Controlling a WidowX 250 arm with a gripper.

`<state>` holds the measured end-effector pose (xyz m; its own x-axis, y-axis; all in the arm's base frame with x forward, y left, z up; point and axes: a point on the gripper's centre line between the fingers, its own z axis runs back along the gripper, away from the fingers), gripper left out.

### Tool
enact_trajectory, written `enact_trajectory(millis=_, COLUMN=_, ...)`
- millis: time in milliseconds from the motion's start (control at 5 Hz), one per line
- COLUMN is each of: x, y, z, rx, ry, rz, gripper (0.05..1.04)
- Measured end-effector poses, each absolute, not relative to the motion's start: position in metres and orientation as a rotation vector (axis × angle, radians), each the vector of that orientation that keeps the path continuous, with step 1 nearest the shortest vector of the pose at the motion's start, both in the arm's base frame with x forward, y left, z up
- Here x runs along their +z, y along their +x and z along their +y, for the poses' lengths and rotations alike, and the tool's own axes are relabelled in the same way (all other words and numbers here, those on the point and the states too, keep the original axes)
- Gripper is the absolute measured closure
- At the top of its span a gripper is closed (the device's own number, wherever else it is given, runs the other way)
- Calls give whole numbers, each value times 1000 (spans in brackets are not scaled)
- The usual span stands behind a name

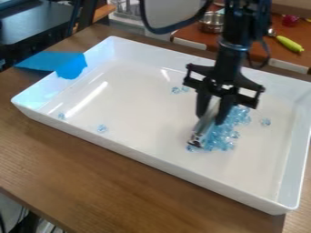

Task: Sweep into pile

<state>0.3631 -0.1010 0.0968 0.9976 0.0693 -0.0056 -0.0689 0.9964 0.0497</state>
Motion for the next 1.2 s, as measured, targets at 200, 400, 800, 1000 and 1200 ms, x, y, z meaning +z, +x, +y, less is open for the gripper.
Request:
enact_trajectory(millis=200, x=97, y=360, z=-122, rx=45, ry=45, rz=-6, gripper=741)
enact_trajectory(millis=400, x=105, y=364, z=-136, rx=27, ry=39, rz=-37, gripper=741)
enact_trajectory(millis=800, x=144, y=366, z=-86, rx=77, ry=-43, rz=-38, gripper=741)
enact_trajectory(millis=1000, x=155, y=364, z=-32, rx=104, ry=-54, rz=-12, gripper=741)
enact_trajectory(millis=1200, x=151, y=368, z=16, rx=101, ry=-20, rz=-45, gripper=741)
